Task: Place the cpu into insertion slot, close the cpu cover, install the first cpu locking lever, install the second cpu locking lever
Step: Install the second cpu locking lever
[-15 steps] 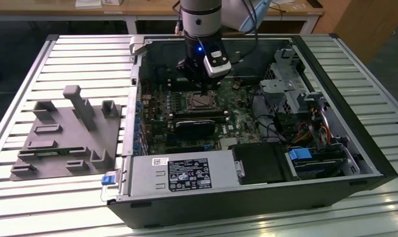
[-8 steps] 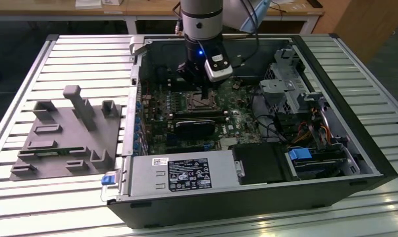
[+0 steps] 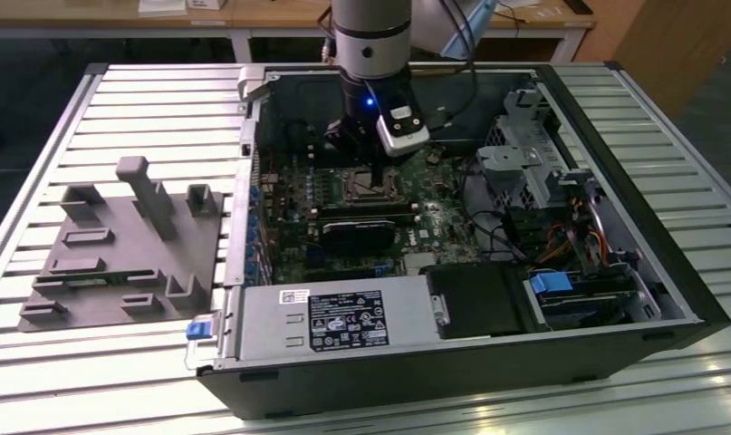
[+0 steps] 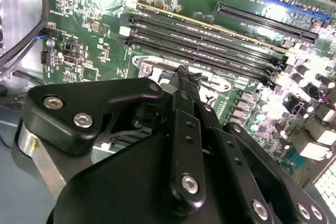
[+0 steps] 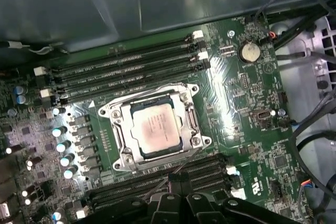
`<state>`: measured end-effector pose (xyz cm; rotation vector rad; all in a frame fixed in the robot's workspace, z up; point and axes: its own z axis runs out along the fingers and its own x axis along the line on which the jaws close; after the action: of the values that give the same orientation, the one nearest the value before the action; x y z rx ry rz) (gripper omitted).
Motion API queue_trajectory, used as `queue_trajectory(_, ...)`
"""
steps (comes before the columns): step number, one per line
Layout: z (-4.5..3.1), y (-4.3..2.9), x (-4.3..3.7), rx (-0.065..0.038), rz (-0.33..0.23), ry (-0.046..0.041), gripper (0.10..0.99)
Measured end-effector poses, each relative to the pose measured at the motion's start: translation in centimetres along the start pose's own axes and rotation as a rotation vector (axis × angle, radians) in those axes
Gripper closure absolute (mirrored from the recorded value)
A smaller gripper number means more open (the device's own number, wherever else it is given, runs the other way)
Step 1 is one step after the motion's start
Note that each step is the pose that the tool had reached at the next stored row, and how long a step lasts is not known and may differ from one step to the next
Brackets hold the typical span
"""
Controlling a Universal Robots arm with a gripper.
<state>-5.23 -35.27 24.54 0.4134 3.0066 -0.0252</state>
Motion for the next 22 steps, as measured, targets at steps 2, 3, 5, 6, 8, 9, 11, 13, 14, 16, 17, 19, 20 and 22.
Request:
queue_trajectory(2,0.12,0.0,0.01,-0.003,0.0,0.0009,0.98)
queue_trajectory(3,0.2,-0.02,0.01,-0.005,0.0,0.0023,0.98)
queue_trajectory(5,0.21,-0.05,0.01,-0.005,0.001,0.0026,0.98)
queue_trajectory(6,0.21,-0.05,0.01,-0.005,0.001,0.0026,0.98)
queue_trajectory(8,0.22,-0.05,0.01,-0.005,0.001,0.0027,0.98)
queue_trajectory(9,0.25,-0.05,0.0,-0.004,0.0,0.0047,0.98)
queue_trajectory(11,0.34,-0.05,0.02,0.002,0.0,0.0209,0.98)
queue_trajectory(13,0.47,-0.05,0.03,0.008,-0.001,0.0389,0.98)
queue_trajectory(14,0.53,-0.05,0.04,0.011,-0.001,0.0476,0.98)
queue_trajectory(16,0.52,-0.06,0.04,0.012,-0.001,0.049,0.98)
queue_trajectory(17,0.52,-0.06,0.04,0.011,-0.001,0.0491,0.98)
queue_trajectory(19,0.57,-0.12,0.06,0.01,-0.002,0.0495,0.98)
queue_trajectory(20,0.63,-0.19,0.06,0.004,-0.002,0.0509,0.98)
queue_trajectory(22,0.77,-0.3,0.05,-0.013,-0.003,0.0555,0.98)
